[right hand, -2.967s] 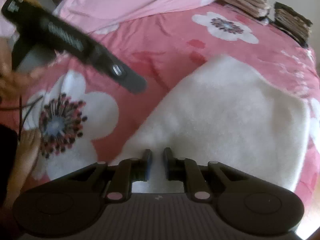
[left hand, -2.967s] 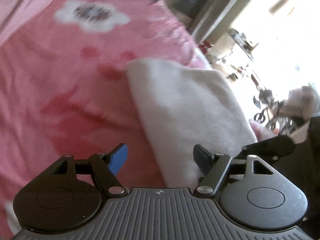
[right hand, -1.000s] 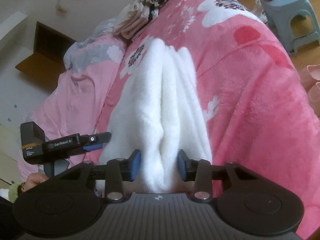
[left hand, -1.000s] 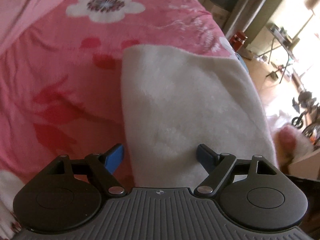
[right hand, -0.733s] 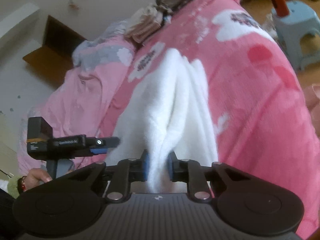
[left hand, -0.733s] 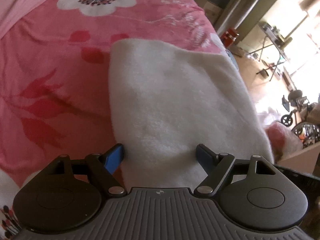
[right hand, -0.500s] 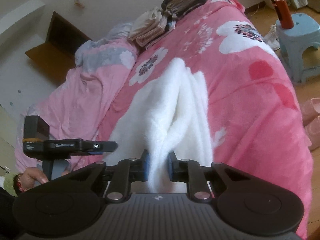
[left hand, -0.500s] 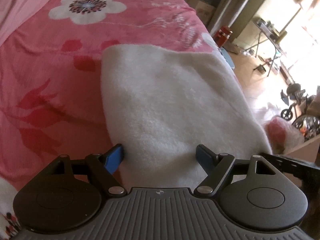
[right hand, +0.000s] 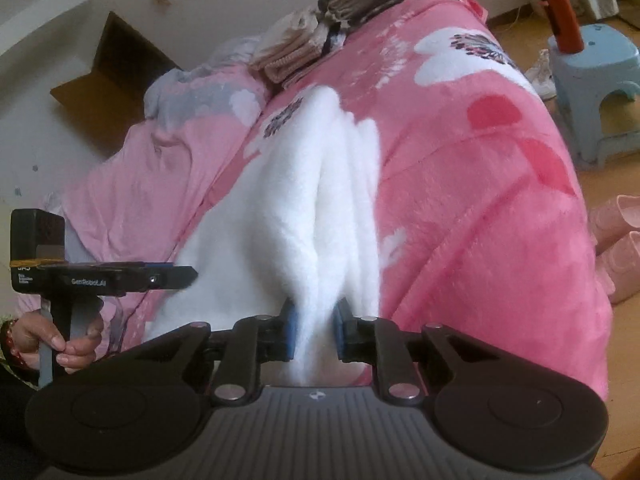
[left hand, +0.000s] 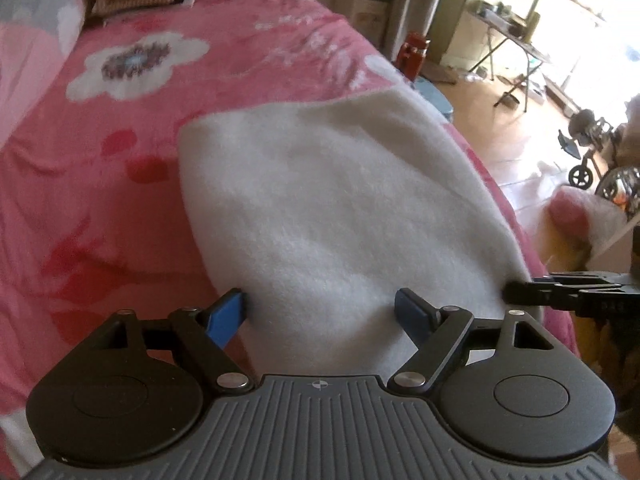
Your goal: Fold clothes
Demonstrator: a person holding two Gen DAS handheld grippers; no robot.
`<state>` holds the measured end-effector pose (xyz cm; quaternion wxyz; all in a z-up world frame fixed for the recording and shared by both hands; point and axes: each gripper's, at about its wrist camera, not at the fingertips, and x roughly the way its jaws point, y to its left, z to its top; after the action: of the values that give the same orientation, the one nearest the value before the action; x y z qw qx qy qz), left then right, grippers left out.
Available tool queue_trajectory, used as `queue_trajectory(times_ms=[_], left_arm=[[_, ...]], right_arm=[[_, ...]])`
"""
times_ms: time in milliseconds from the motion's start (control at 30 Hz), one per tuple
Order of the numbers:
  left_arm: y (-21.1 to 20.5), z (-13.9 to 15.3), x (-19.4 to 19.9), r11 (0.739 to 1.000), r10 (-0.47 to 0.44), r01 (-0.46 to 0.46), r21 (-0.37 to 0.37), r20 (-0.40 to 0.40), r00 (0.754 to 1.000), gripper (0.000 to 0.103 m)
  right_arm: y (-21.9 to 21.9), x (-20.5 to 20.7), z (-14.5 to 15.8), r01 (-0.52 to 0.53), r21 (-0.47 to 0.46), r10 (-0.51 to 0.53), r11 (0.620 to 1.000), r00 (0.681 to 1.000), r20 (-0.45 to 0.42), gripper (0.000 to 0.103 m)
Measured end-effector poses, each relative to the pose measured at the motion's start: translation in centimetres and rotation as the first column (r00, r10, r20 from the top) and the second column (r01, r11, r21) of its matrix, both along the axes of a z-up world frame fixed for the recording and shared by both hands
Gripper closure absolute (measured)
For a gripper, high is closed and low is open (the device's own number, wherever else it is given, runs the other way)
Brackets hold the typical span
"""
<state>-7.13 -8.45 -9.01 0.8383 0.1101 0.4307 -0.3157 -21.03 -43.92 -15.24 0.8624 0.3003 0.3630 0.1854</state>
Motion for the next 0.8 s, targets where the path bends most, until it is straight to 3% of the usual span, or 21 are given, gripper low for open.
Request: queue_trajectory(times_ms=[100, 200, 333, 367, 433, 500, 600, 633, 733, 800], left_arm=[[0.1, 1.5, -1.6, 0.997, -0.071, 0.065, 0.033, 0.212, 0.975, 0.027], [-1.1, 1.4, -4.2, 0.968, -0.252, 0.243, 0.069, 0.308, 0.917, 0.03], [-3.3, -1.6, -8.3, 0.857, -0.515, 0.483, 0.18, 0.314, 0.797, 0.043], [-3.6, -2.7, -9.0, 0.83, -0.558, 0.514, 0.217, 0.305, 0.772, 0.042], [-3.9, -4.2, -10.1, 0.808, -0.588, 0.515, 0.286, 0.355, 0.726, 0.041], [-3.8, -4.3, -9.7, 0.812, -0.583, 0.515, 0.273, 0.353, 0.732, 0.041], [-3.6, -3.7, -8.5, 0.846, -0.534, 0.501, 0.185, 0.306, 0.788, 0.041], [-3.5, -3.7, -8.3, 0.85, -0.526, 0.497, 0.173, 0.301, 0.795, 0.041], [-3.5, -3.8, -7.8, 0.863, -0.504, 0.485, 0.138, 0.285, 0.816, 0.039], [-3.7, -3.8, -7.7, 0.87, -0.491, 0.477, 0.121, 0.274, 0.827, 0.039]], right_arm=[[0.0, -0.1, 0.1, 0.004, -0.008, -0.004, 1.0, 1.0, -0.002, 0.084], [0.0, -0.2, 0.2, 0.013, -0.007, -0.013, 1.0, 1.0, -0.009, 0.084], [0.5, -0.4, 0.7, 0.038, -0.04, -0.039, 0.998, 0.999, -0.011, 0.083], [0.7, -0.5, 0.8, 0.044, -0.05, -0.045, 0.998, 0.999, -0.012, 0.083], [0.9, -0.6, 1.1, 0.055, -0.07, -0.056, 0.996, 0.998, -0.019, 0.082], [1.0, -0.9, 1.8, 0.066, -0.096, -0.068, 0.993, 0.997, -0.022, 0.08], [0.9, -1.7, 4.2, 0.09, -0.172, -0.092, 0.981, 0.996, -0.002, 0.078], [0.8, -2.0, 5.4, 0.116, -0.203, -0.112, 0.972, 0.993, 0.031, 0.077], [0.5, -1.8, 8.9, 0.177, -0.179, -0.153, 0.968, 0.978, 0.144, 0.078], [1.9, -0.4, 10.1, 0.168, -0.21, -0.125, 0.963, 0.971, 0.203, 0.08]])
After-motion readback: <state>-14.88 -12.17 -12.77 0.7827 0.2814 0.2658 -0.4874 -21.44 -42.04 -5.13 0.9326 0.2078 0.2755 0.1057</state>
